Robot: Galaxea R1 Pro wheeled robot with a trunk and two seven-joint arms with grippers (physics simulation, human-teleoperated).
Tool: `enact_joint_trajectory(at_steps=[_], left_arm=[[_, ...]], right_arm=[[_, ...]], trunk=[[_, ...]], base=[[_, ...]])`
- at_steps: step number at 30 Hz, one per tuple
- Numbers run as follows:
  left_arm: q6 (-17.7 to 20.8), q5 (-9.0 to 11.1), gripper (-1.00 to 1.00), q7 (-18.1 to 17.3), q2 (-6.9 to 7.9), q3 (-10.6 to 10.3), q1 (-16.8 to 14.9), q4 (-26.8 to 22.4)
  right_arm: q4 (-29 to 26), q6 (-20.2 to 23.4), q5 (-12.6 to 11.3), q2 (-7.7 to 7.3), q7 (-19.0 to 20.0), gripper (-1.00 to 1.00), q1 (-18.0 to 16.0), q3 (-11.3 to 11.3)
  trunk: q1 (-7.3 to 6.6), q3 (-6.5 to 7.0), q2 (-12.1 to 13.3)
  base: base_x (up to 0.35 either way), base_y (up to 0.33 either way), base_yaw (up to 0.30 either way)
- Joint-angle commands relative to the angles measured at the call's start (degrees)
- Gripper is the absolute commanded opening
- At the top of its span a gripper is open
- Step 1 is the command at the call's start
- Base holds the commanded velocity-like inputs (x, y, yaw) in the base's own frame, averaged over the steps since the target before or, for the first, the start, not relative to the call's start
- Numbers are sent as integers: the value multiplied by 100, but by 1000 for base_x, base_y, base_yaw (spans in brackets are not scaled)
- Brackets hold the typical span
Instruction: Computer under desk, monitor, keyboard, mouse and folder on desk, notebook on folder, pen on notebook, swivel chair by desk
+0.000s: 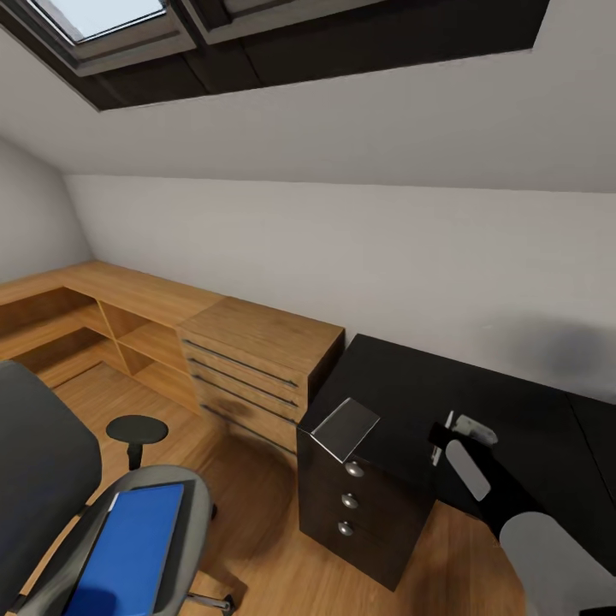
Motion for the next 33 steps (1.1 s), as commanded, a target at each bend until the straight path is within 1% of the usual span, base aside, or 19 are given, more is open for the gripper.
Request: enact_joint_trajectory(at_steps=[1,3,5,9,33], left_arm=[[-11,62,100,-34,0,-32,-5,3],[-13,62,100,-35,-1,-32,-5,3],[-18,62,100,-35,-1,-33,-4,3],[-20,62,100,-29,-8,-32,-3,3],[-21,62,100,-27,-9,-32,-3,3]], right_arm=[[60,-69,-11,-8,-44,-100,-4,78],[139,-198,19,-7,-38,-100,-4,159],[188,-332,35,-7,-34,-100,-4,237],[217,-412,43,-7,-32,-100,-4,283],[234,-433,54,-7,-31,-100,-4,295]], trunk=[[0,-6,-4],[0,-6,-4],[44,-42,-84],[132,-114,-245],[659,-545,-1207]], base=[[0,0,0],[0,0,0],[0,0,0],[0,0,0],[0,0,0]])
